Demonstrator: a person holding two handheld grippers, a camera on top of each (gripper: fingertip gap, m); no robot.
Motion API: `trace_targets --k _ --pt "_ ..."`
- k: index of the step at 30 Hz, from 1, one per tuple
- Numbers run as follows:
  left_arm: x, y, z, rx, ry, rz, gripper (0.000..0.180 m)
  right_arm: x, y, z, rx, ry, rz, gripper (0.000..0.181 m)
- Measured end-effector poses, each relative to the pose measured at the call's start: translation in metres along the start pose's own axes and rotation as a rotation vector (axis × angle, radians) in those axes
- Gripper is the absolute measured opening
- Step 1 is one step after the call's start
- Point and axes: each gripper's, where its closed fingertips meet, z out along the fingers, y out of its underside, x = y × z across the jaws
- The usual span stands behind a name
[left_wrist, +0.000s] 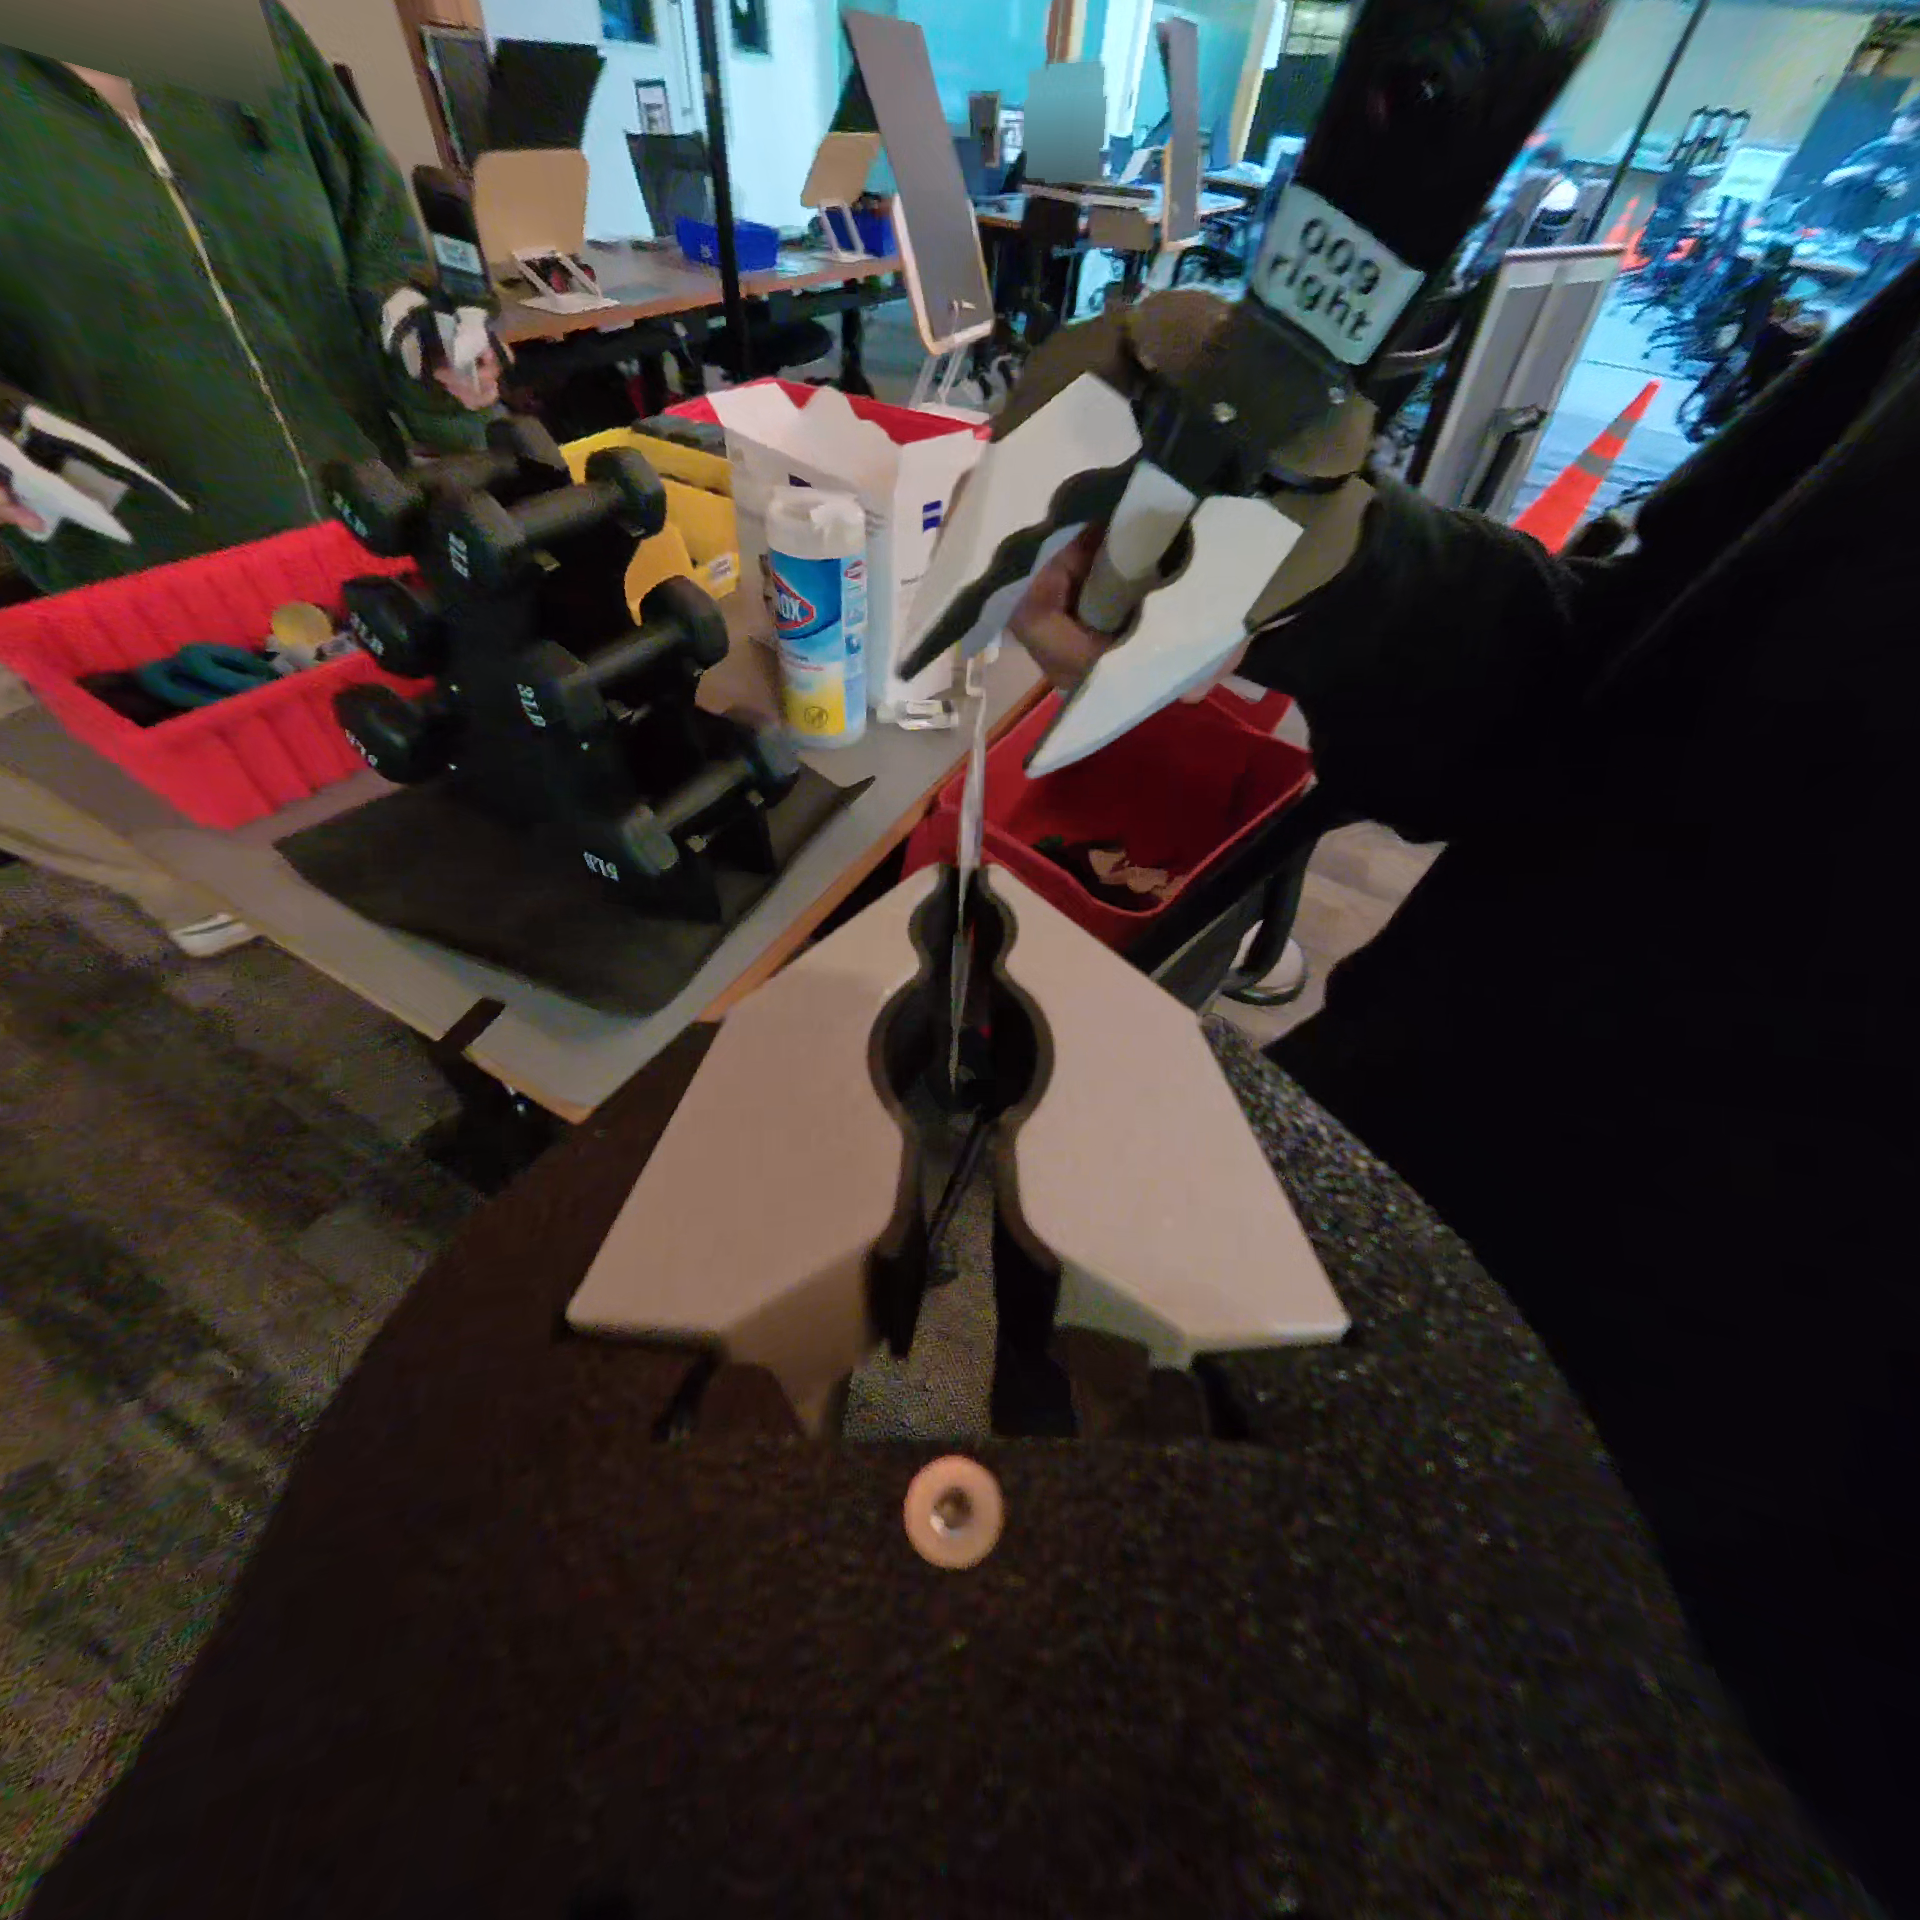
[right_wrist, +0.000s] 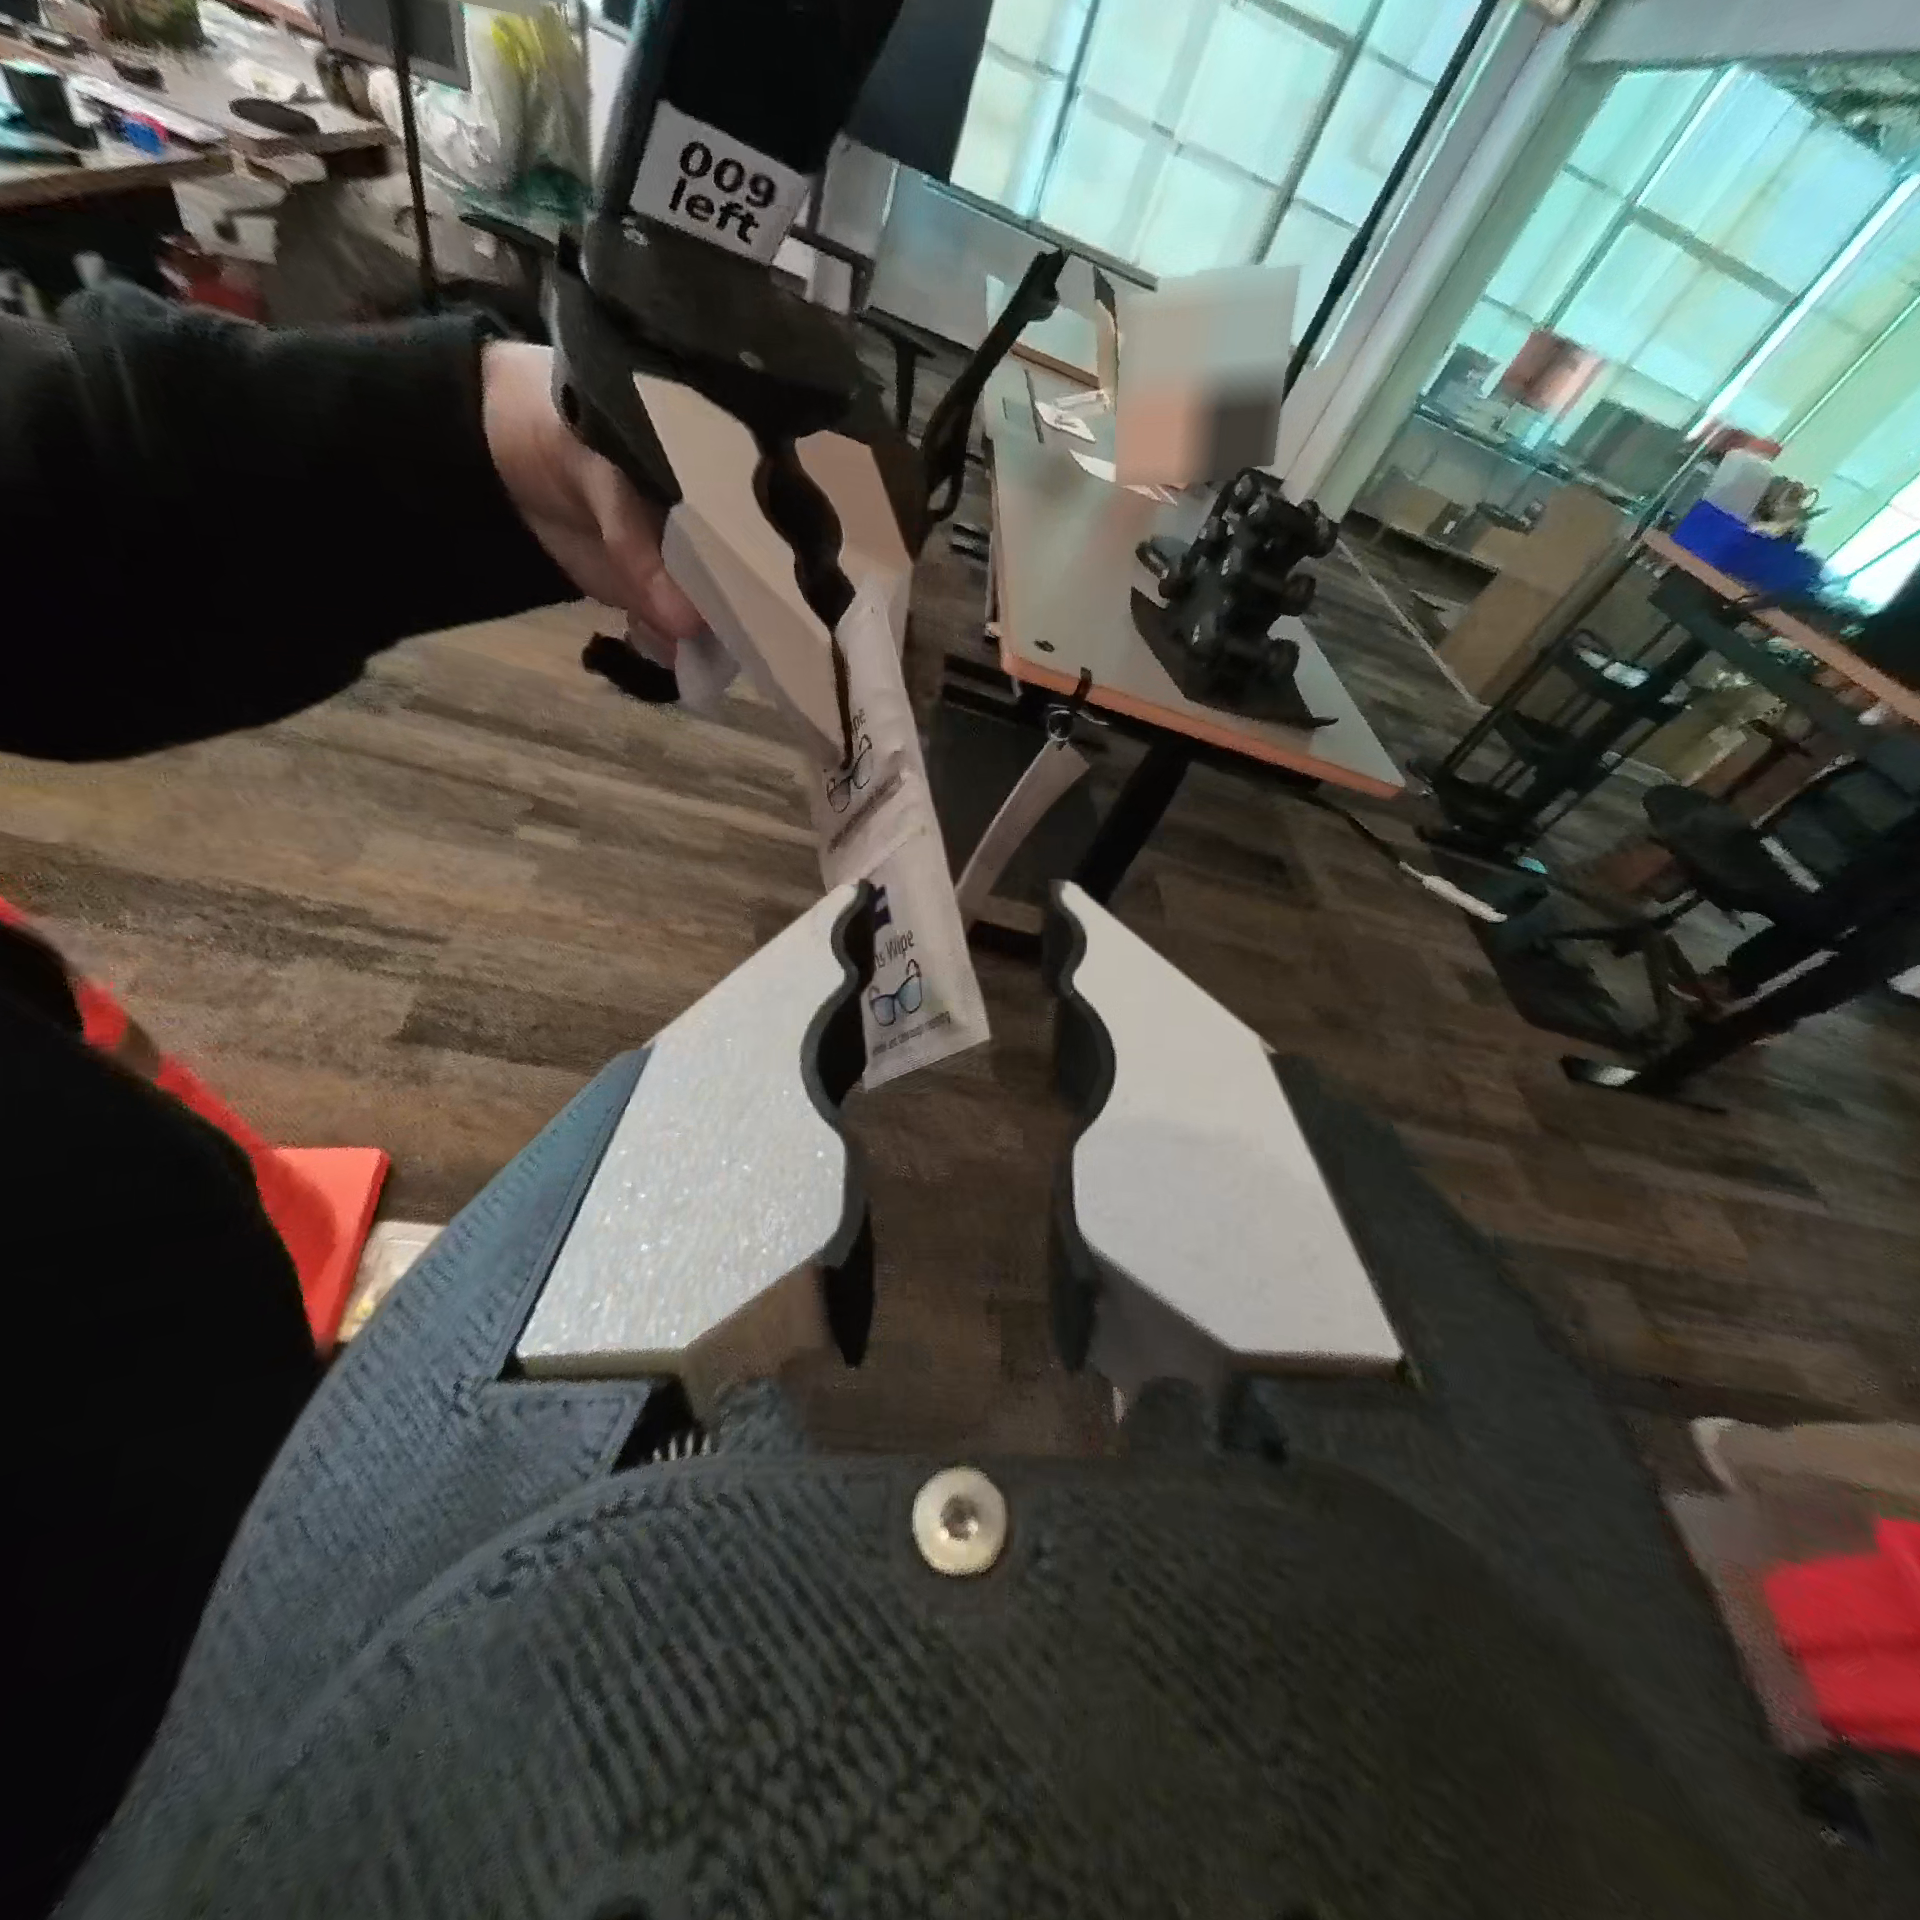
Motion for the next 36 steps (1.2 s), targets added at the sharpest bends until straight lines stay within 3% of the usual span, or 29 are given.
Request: trace_targets --k 2,8,19,26,32,36 --pt "-0.013 0.002 -0.009 0.010 0.065 -0.009 0.000 0.003 0.003 0.025 -0.009 -0.074 0.017 0.029" --pt "-0.096 0.018 -0.033 0.011 0.105 0.030 0.000 0.041 0.015 0.096 -0.023 -0.154 0.073 0.002" --pt "-0.353 0.038 -0.078 -0.011 -0.128 0.013 0.014 0.227 0.088 0.255 -0.233 0.027 -0.027 0.000" --pt "-0.491 0.034 -0.097 -0.098 -0.178 0.145 0.022 0.336 0.112 0.334 -0.331 0.038 -0.072 0.000" --pt "-0.591 0.041 -0.107 -0.155 -0.139 0.238 0.032 0.400 0.128 0.395 -0.391 -0.006 -0.074 0.001" --pt "-0.658 0.046 -0.113 -0.142 0.054 0.223 0.029 0.448 0.144 0.441 -0.397 -0.029 0.025 0.000"
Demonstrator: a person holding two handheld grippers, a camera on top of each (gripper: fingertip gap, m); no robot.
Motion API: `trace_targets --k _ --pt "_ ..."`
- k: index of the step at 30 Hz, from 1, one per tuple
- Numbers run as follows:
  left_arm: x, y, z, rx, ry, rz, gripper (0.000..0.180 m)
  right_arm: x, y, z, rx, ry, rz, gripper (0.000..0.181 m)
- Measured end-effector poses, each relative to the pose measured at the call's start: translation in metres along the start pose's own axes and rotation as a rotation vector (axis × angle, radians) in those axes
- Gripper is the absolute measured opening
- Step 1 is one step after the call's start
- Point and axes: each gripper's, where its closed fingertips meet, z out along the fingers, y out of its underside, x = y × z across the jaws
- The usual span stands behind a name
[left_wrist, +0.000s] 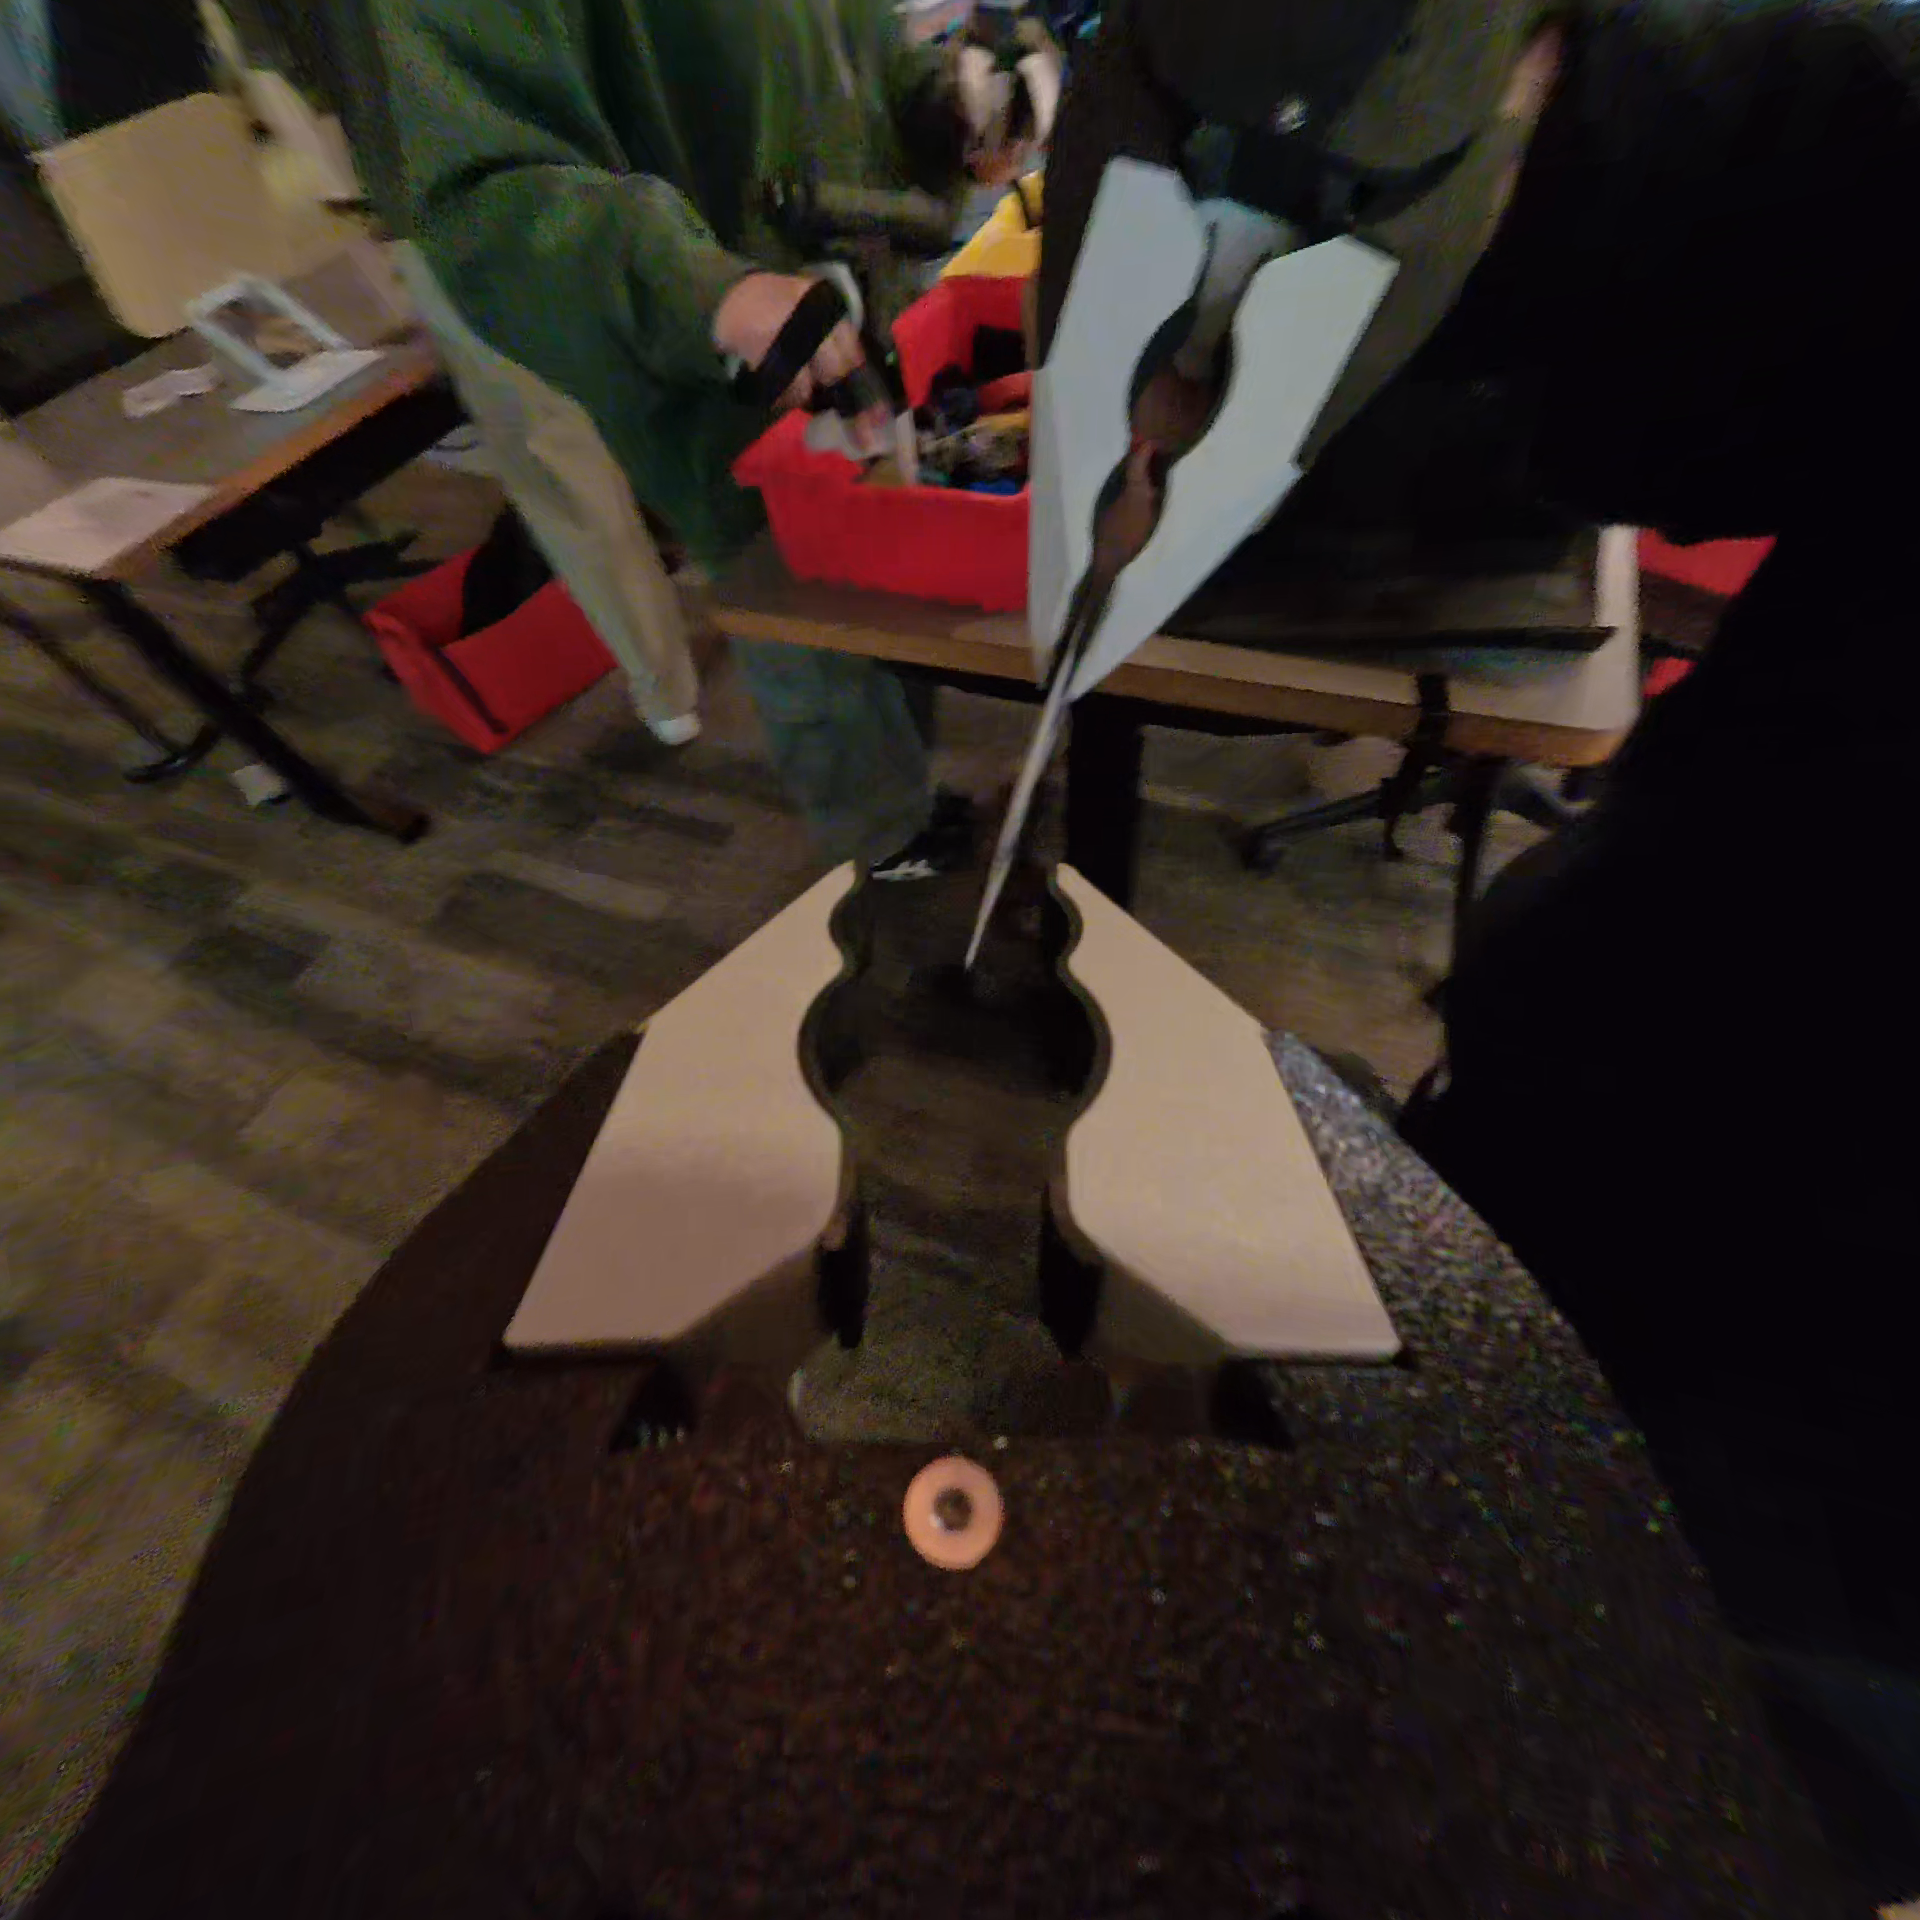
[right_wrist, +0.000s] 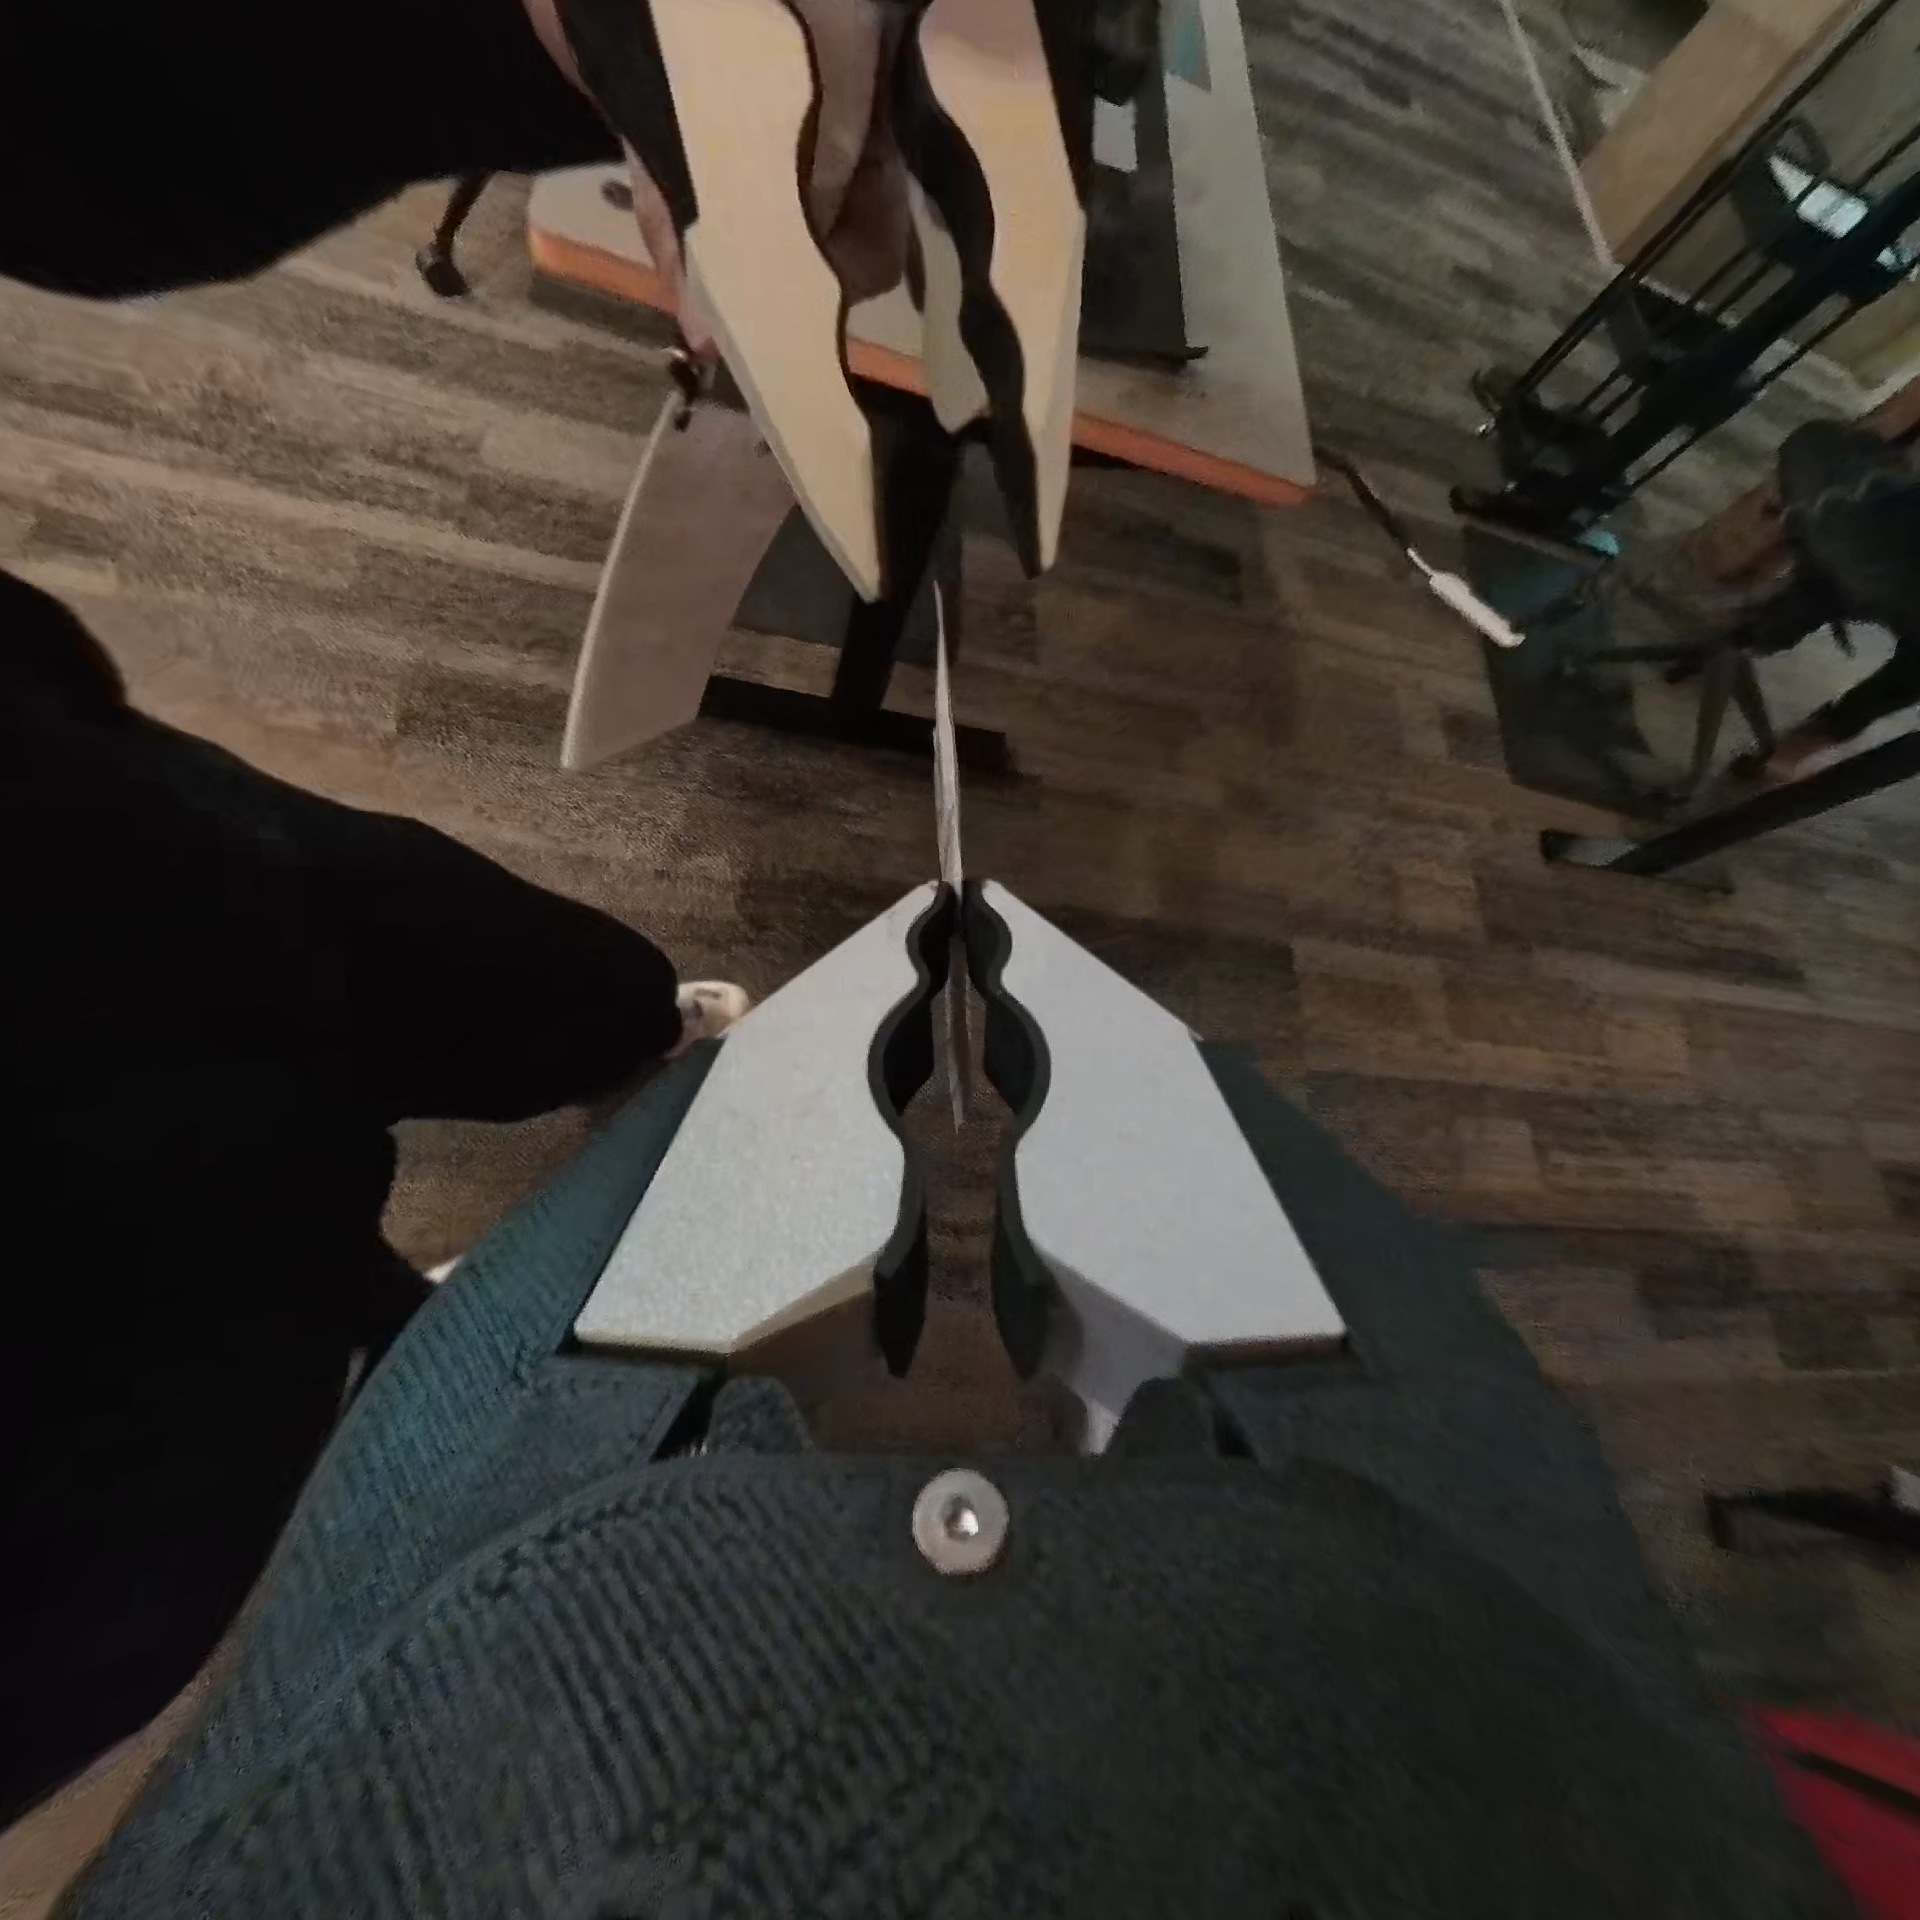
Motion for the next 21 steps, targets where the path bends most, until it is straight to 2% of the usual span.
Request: trace_targets --k 6,13,21 --pt "-0.105 0.006 -0.009 0.077 0.188 0.009 0.018 0.094 -0.022 0.064 0.021 0.036 0.171 0.000" --pt "-0.202 0.013 -0.006 0.057 0.336 0.059 0.000 0.175 -0.034 0.107 0.031 0.089 0.274 0.000" --pt "-0.322 0.023 0.045 0.036 0.416 0.009 0.000 0.291 0.005 0.139 0.035 0.160 0.315 0.001"
